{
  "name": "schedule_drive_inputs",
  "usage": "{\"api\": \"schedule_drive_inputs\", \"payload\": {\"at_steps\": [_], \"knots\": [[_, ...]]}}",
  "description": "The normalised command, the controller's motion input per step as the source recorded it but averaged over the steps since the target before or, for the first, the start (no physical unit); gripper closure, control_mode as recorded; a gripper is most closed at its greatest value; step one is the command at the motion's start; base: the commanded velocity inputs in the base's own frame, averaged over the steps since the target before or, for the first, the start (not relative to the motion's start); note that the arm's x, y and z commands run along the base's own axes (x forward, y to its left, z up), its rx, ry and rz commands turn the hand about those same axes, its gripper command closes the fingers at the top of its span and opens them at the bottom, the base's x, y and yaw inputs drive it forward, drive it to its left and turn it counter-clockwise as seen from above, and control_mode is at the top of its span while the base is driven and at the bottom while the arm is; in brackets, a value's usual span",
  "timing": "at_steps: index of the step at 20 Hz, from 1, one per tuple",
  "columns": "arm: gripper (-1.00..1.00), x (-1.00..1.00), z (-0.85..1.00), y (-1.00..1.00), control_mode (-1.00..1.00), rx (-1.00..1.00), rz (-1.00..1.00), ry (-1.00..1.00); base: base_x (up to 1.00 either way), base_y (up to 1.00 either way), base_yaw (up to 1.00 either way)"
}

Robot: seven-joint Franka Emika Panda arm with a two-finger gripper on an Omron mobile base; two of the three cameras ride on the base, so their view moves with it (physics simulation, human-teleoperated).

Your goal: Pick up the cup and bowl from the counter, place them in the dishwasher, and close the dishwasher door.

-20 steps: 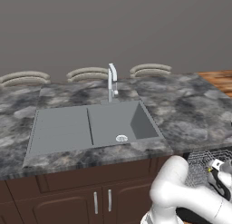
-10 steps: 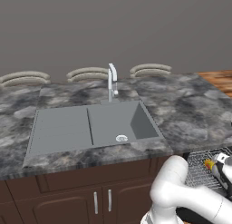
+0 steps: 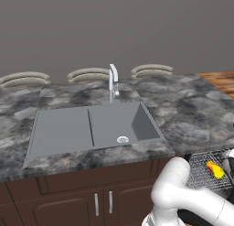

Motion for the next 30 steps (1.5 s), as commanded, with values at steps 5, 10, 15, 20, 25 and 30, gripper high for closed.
{"api": "schedule_drive_inputs", "payload": {"at_steps": [5, 10, 15, 20, 25, 30], "knots": [[-1.0, -0.21, 0.17, -0.14, -1.0, 0.0, 0.0, -0.03, 0.0, 0.0, 0.0], [-1.0, -0.22, 0.45, -0.28, -1.0, 0.05, 0.0, -0.03, 0.0, 0.0, 0.0], [-1.0, -0.07, 0.6, -0.36, -1.0, 0.12, 0.0, -0.02, 0.0, 0.0, 0.0], [-1.0, 0.0, 0.44, -0.3, -1.0, 0.1, 0.0, -0.01, 0.0, 0.0, 0.0], [-1.0, 0.0, 0.58, -0.34, -1.0, 0.07, 0.0, -0.02, 0.0, 0.0, 0.0], [-1.0, -0.01, 0.63, -0.34, -1.0, 0.05, 0.0, -0.03, 0.0, 0.0, 0.0]]}}
